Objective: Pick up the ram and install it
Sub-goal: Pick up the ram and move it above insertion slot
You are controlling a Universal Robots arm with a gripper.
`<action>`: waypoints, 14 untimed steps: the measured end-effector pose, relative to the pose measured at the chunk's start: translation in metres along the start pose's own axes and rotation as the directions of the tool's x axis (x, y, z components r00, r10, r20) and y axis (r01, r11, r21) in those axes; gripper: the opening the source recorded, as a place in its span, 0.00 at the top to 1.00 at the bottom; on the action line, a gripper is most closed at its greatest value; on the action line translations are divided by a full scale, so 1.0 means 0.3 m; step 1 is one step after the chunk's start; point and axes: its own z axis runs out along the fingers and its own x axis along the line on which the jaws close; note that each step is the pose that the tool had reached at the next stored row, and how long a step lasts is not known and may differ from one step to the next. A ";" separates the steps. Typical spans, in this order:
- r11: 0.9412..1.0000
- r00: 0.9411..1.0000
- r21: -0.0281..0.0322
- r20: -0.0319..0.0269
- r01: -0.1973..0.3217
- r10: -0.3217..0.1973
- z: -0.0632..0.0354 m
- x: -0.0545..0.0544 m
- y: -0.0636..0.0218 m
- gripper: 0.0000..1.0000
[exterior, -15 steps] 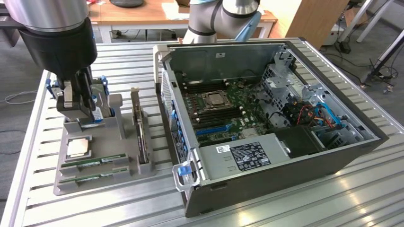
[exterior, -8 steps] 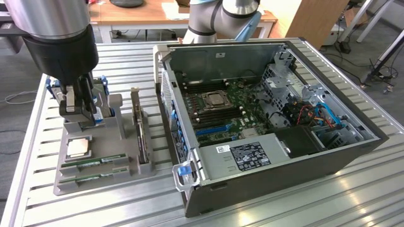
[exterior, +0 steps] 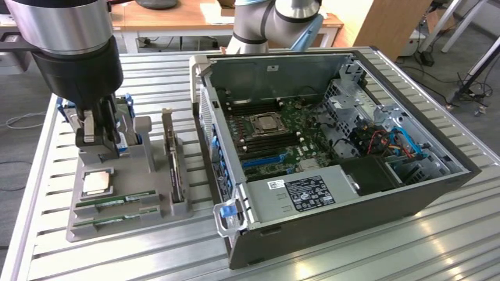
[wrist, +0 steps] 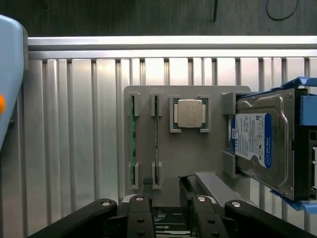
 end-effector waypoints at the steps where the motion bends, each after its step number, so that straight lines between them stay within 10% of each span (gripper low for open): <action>1: 1.000 1.000 0.000 0.000 0.000 0.000 0.002 0.000 0.000 0.64; 14: 1.000 1.000 0.000 0.000 0.000 0.000 0.003 0.021 -0.001 0.64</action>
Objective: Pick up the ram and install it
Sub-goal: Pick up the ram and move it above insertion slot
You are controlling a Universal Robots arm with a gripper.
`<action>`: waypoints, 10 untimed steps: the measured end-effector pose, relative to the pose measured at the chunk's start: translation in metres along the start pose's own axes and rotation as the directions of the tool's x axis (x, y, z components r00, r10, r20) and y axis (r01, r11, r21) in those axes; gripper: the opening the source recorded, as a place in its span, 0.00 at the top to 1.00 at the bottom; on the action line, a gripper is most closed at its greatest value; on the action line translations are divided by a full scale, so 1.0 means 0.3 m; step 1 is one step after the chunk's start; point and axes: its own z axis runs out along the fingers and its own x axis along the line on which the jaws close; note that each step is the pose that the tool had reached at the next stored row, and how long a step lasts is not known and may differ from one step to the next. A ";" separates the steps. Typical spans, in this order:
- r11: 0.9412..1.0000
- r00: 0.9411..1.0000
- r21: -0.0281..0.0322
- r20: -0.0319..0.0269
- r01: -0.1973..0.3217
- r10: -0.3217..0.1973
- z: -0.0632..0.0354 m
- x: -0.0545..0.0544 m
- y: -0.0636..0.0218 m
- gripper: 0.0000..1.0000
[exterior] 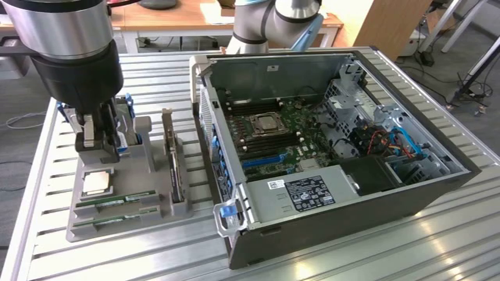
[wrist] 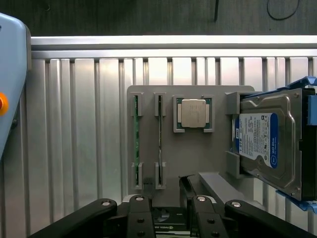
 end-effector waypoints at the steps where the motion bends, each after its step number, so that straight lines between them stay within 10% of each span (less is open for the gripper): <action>1: 1.000 1.000 0.000 0.000 0.000 0.000 0.000 0.004 0.000 0.64; 10: 1.000 1.000 0.000 0.000 0.000 0.000 0.000 0.013 0.000 0.64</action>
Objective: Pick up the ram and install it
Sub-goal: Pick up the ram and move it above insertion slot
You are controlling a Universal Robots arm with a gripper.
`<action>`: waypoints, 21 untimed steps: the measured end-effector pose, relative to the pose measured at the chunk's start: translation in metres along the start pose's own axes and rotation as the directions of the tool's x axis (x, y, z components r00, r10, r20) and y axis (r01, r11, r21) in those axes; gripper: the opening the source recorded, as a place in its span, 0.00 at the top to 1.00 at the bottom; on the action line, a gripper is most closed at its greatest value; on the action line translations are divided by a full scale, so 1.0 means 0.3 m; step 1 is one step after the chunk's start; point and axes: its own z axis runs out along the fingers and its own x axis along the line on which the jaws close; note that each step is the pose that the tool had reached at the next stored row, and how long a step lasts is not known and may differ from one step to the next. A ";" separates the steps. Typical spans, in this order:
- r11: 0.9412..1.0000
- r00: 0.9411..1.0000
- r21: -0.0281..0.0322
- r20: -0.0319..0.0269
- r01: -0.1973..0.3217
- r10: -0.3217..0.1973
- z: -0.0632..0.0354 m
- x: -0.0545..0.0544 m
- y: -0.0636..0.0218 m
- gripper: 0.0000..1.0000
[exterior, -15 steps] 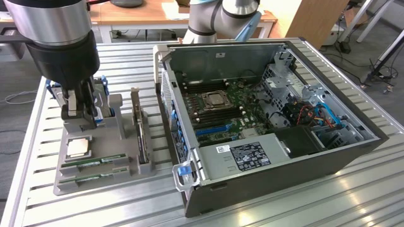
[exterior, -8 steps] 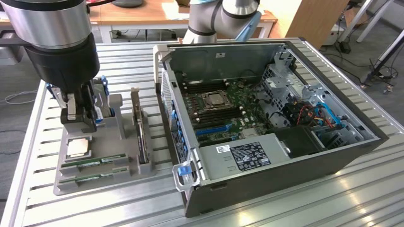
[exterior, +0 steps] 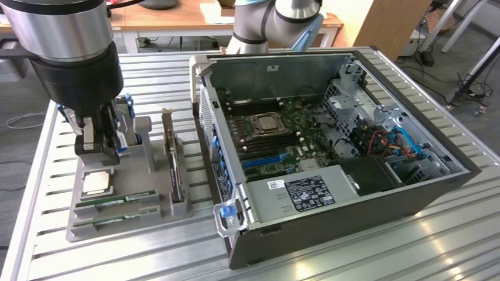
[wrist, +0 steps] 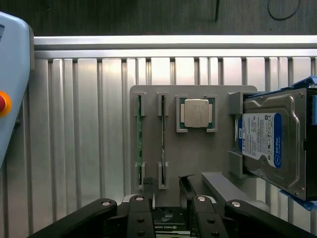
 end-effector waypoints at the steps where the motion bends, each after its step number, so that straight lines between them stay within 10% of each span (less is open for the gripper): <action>1: 1.000 1.000 0.000 0.000 0.000 0.000 0.001 0.000 0.000 0.64; 21: 1.000 1.000 0.000 0.001 0.000 0.000 0.055 0.001 -0.002 0.64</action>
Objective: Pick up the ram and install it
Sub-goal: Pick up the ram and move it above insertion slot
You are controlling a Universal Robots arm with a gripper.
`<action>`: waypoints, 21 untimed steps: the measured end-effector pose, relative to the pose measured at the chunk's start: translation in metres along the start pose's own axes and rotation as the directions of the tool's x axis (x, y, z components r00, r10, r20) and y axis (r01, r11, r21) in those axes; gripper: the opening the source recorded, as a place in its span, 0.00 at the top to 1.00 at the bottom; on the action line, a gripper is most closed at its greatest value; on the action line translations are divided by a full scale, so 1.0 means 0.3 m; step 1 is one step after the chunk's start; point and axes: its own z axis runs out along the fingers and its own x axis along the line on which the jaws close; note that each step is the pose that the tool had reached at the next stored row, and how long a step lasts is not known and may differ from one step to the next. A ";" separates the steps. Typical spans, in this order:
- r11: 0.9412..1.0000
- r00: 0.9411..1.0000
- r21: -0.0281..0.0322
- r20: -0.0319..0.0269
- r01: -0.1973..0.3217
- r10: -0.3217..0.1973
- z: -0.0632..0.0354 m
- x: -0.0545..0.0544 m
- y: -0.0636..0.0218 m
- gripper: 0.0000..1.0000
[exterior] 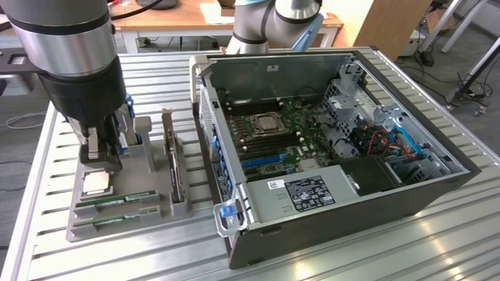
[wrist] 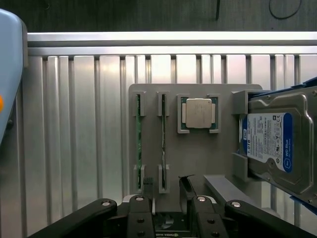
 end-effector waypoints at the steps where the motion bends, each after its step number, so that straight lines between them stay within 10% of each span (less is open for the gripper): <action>1: 1.000 1.000 0.000 0.000 0.000 0.000 0.004 0.000 0.000 0.64; 21: 1.000 1.000 0.000 0.000 0.000 0.000 0.018 0.034 -0.002 0.64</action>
